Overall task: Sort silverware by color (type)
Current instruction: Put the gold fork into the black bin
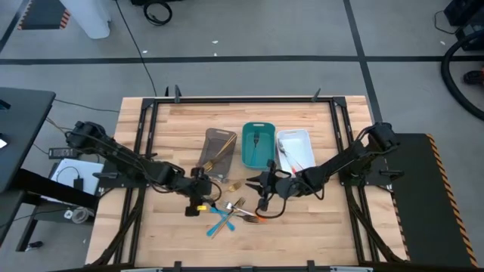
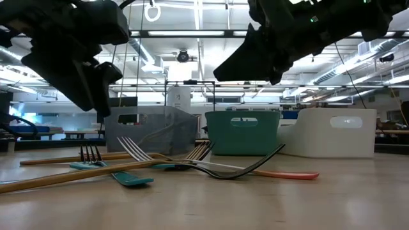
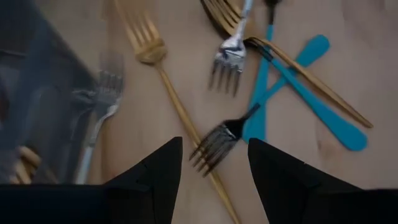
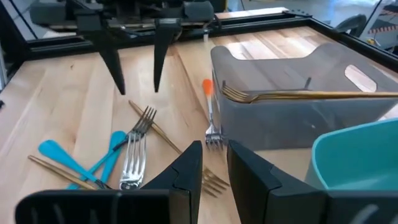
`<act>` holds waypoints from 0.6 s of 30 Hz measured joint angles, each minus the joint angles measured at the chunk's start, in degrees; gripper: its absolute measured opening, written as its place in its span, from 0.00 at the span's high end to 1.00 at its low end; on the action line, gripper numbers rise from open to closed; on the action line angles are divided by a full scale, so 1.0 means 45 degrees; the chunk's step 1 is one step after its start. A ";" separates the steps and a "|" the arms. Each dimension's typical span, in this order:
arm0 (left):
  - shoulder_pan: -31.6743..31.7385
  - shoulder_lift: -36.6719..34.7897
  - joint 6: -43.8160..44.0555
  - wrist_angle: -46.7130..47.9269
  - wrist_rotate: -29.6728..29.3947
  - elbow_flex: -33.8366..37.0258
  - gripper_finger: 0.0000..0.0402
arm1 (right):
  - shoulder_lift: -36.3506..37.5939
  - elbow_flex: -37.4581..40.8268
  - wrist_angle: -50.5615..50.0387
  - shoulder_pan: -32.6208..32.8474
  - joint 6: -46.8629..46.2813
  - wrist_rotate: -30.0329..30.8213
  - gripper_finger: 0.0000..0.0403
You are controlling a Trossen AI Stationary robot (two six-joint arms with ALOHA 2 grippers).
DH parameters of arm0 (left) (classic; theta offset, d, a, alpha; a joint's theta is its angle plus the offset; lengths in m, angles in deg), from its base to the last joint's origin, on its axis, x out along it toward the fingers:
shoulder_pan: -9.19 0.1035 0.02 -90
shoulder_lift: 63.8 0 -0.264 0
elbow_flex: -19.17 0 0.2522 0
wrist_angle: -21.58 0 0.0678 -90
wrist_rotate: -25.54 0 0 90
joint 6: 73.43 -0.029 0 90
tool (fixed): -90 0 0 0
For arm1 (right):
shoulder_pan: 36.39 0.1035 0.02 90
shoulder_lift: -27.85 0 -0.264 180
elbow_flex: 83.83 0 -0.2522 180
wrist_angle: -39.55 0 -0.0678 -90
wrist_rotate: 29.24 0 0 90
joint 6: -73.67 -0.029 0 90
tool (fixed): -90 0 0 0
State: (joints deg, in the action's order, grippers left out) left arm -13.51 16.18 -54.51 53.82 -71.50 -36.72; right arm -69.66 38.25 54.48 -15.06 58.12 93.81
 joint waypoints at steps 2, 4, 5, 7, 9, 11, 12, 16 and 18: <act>-0.0018 0.0334 -0.0063 -0.0216 0.0284 -0.0019 0.52 | 0.0032 0.0000 -0.0030 0.0019 0.0218 0.0003 0.79; -0.0021 0.0528 -0.0244 -0.0308 0.0508 0.0015 0.52 | 0.0106 0.0000 -0.0038 0.0024 0.0444 0.0003 0.79; -0.0019 0.0676 -0.0339 -0.0722 0.0625 -0.0008 0.52 | 0.0125 -0.0003 -0.0036 0.0026 0.0504 0.0003 0.79; -0.0018 0.0942 -0.0466 -0.1010 0.0629 -0.0019 0.52 | 0.0232 0.0005 -0.0251 0.0024 0.0568 0.0003 0.79; 0.0083 0.1234 -0.0180 -0.1366 0.0547 -0.0017 0.52 | 0.0347 -0.0013 -0.0507 0.0049 0.0456 0.0003 0.79; 0.0292 0.1523 0.0456 -0.1617 0.0527 -0.0015 0.52 | 0.0450 0.0000 -0.0697 0.0121 0.0394 0.0086 0.79; 0.0391 0.1642 0.0781 -0.1693 0.0492 -0.0011 0.52 | 0.0493 -0.0005 -0.0724 0.0165 0.0389 0.0138 0.79; 0.0723 0.2100 0.1602 -0.1996 0.0163 -0.0010 0.52 | 0.0547 0.0000 -0.0767 0.0357 0.0485 0.0555 0.79; 0.0808 0.2309 0.1743 -0.1947 -0.0004 -0.0045 0.52 | 0.0547 0.0000 -0.0956 0.0418 0.0495 0.0743 0.79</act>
State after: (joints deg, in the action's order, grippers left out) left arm -9.87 26.57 -46.67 45.06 -71.52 -36.93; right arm -67.20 38.25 50.17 -13.19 60.35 97.15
